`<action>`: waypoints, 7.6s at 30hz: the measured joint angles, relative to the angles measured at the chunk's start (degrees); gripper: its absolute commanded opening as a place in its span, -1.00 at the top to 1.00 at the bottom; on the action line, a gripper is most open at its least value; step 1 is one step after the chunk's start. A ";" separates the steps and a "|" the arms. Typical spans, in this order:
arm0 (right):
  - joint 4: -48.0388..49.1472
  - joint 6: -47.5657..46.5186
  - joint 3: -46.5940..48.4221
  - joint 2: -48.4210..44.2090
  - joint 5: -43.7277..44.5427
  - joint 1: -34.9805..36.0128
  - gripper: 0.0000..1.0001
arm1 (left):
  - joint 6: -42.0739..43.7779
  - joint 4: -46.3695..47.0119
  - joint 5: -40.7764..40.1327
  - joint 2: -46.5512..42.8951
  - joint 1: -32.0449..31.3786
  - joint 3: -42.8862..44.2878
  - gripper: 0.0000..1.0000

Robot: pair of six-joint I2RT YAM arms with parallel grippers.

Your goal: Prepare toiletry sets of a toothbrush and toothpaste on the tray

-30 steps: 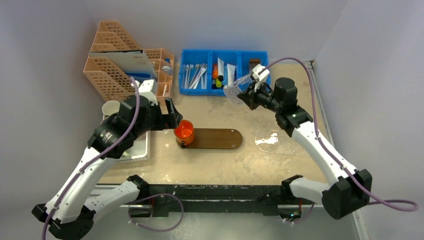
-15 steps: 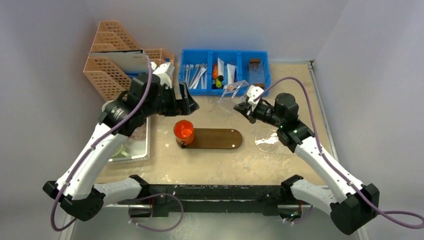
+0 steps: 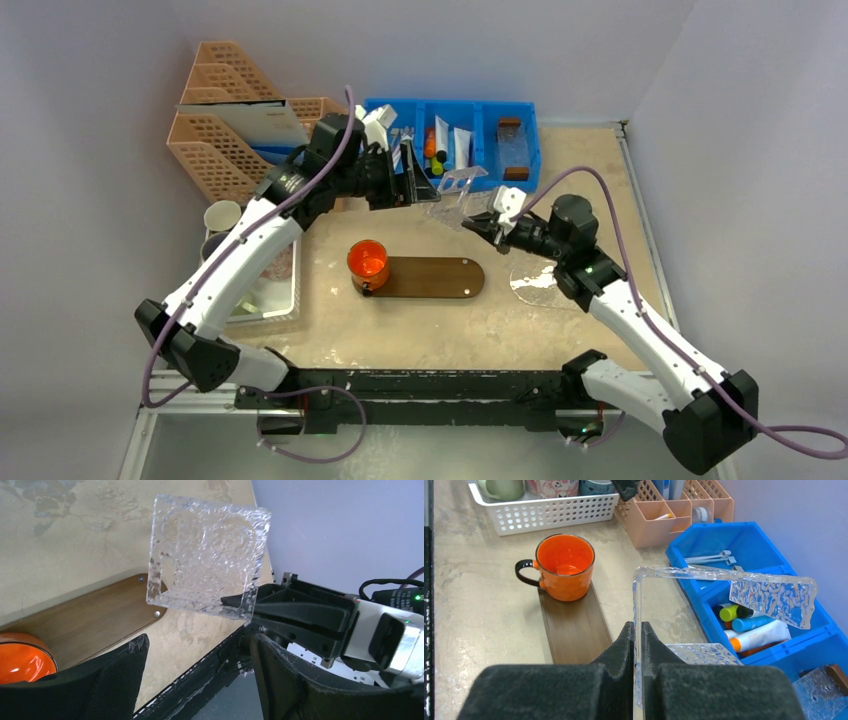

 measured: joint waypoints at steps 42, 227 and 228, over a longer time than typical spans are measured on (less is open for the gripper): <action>5.99 -0.26 -4.90 -3.02 -3.61 0.00 1.00 | -6.95 11.54 18.08 9.68 0.44 1.44 -0.01; -54.97 37.20 31.78 21.31 24.98 11.72 1.00 | 63.54 4.13 -32.13 -11.06 -19.76 -19.50 -0.46; -53.46 38.99 30.38 20.57 25.16 11.72 1.00 | 62.12 4.87 -33.14 -11.61 -19.28 -19.91 -0.51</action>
